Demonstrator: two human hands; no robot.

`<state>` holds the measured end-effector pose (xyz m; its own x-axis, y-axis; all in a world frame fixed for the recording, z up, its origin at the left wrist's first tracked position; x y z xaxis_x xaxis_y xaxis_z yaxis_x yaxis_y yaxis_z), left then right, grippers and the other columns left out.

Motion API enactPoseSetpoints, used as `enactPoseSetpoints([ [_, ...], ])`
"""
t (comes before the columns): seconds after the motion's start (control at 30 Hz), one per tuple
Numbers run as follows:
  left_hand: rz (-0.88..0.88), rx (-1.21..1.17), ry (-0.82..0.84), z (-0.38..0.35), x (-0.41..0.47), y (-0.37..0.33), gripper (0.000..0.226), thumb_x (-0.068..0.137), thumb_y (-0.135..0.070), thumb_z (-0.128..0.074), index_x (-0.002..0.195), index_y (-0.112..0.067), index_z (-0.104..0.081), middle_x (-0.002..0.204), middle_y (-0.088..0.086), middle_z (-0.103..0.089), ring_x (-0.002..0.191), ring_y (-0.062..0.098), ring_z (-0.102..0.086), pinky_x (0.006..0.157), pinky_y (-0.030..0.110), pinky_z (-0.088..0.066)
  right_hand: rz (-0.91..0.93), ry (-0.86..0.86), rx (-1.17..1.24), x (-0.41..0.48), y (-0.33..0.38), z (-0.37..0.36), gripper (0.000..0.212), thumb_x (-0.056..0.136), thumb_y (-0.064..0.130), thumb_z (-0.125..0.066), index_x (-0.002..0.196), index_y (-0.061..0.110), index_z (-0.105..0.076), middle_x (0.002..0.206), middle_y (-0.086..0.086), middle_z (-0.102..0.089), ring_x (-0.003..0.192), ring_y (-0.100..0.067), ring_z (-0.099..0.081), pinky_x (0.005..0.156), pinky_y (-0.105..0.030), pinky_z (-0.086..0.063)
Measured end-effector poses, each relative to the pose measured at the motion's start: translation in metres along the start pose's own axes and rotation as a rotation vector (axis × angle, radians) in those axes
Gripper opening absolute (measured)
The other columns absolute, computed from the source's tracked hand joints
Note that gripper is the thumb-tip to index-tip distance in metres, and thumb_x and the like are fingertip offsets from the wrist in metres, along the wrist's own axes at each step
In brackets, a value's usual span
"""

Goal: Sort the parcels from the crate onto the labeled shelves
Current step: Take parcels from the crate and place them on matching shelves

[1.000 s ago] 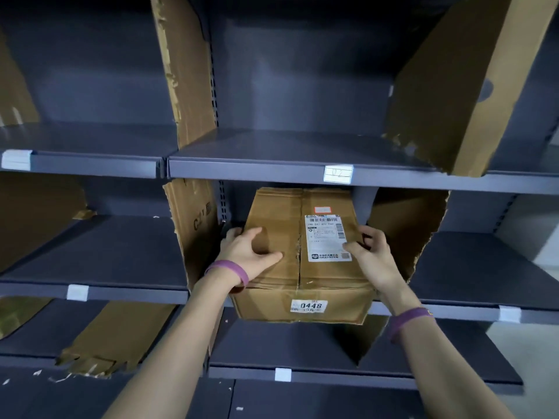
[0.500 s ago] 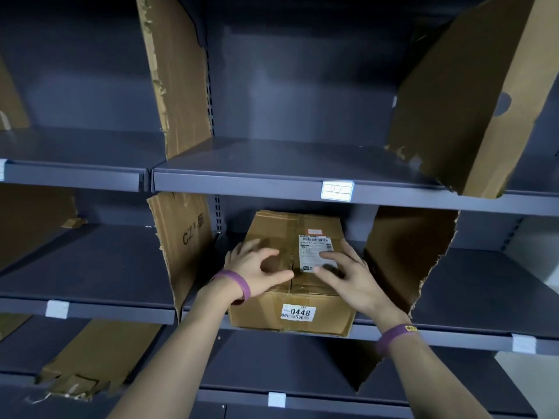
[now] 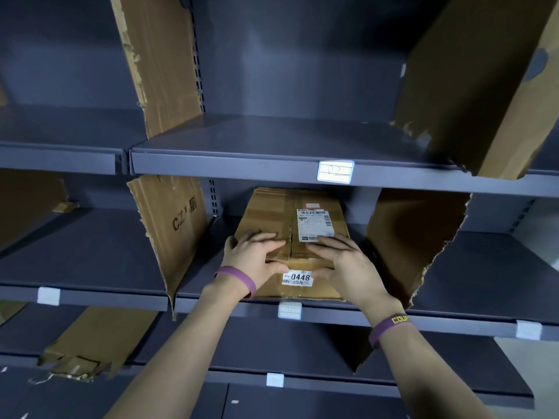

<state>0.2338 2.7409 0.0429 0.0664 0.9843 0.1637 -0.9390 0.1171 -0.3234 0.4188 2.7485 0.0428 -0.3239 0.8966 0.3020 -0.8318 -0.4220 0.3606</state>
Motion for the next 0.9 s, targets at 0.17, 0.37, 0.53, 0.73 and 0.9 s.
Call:
enactPoseSetpoints([
  [0.17, -0.035, 0.062, -0.066, -0.007, 0.006, 0.000, 0.054, 0.083, -0.060, -0.056, 0.135, -0.046, -0.046, 0.151, -0.022, -0.032, 0.145, 0.008, -0.015, 0.118, 0.044, 0.001, -0.018, -0.038, -0.031, 0.001, -0.004, -0.008, 0.056, 0.082, 0.037, -0.071, 0.135, 0.041, -0.052, 0.147, 0.018, -0.044, 0.144, -0.010, -0.022, 0.118, -0.040, -0.022],
  [0.37, -0.016, 0.113, -0.077, -0.010, 0.003, -0.001, 0.053, 0.087, -0.059, -0.051, 0.137, -0.045, -0.042, 0.154, -0.019, -0.028, 0.146, 0.014, -0.011, 0.114, 0.053, 0.012, -0.057, -0.005, -0.134, -0.003, 0.002, -0.010, 0.056, 0.089, 0.042, -0.062, 0.141, 0.044, -0.042, 0.154, 0.017, -0.031, 0.147, -0.013, -0.012, 0.118, -0.054, -0.010],
  [0.53, -0.042, 0.081, -0.208, -0.009, -0.017, -0.011, 0.059, 0.088, -0.055, -0.052, 0.142, -0.037, -0.039, 0.155, -0.006, -0.029, 0.146, 0.022, -0.017, 0.115, 0.053, 0.007, -0.078, -0.060, -0.186, -0.021, 0.015, -0.010, 0.069, 0.089, 0.046, -0.061, 0.149, 0.034, -0.030, 0.162, 0.000, -0.012, 0.149, -0.031, -0.002, 0.115, -0.062, -0.012],
  [0.73, -0.239, -0.259, -0.423, -0.014, -0.068, -0.031, 0.049, 0.081, -0.045, -0.049, 0.124, -0.024, -0.063, 0.134, 0.000, -0.056, 0.131, 0.029, -0.046, 0.113, 0.056, -0.018, -0.116, -0.248, -0.049, -0.078, 0.020, -0.006, 0.063, 0.086, 0.030, -0.067, 0.143, 0.020, -0.041, 0.155, -0.014, -0.032, 0.144, -0.041, -0.022, 0.112, -0.060, -0.028],
  [0.9, -0.343, -0.420, -0.406, -0.052, -0.100, -0.047, 0.039, 0.083, -0.028, -0.056, 0.119, -0.015, -0.065, 0.130, 0.004, -0.058, 0.125, 0.028, -0.051, 0.103, 0.060, -0.033, -0.292, -0.214, -0.027, -0.141, 0.003, -0.021, 0.064, 0.087, 0.021, -0.068, 0.145, 0.019, -0.040, 0.157, -0.011, -0.028, 0.146, -0.034, -0.019, 0.116, -0.047, -0.025],
])
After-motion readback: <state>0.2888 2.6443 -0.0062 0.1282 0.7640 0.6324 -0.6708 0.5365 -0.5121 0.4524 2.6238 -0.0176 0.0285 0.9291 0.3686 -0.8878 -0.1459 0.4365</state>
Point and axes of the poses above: each hand's wrist, its own x-axis towards the middle knuckle, its own z-axis out of the back of the hand, y = z × x, the point moved 7 cm from there along x, towards the middle knuckle
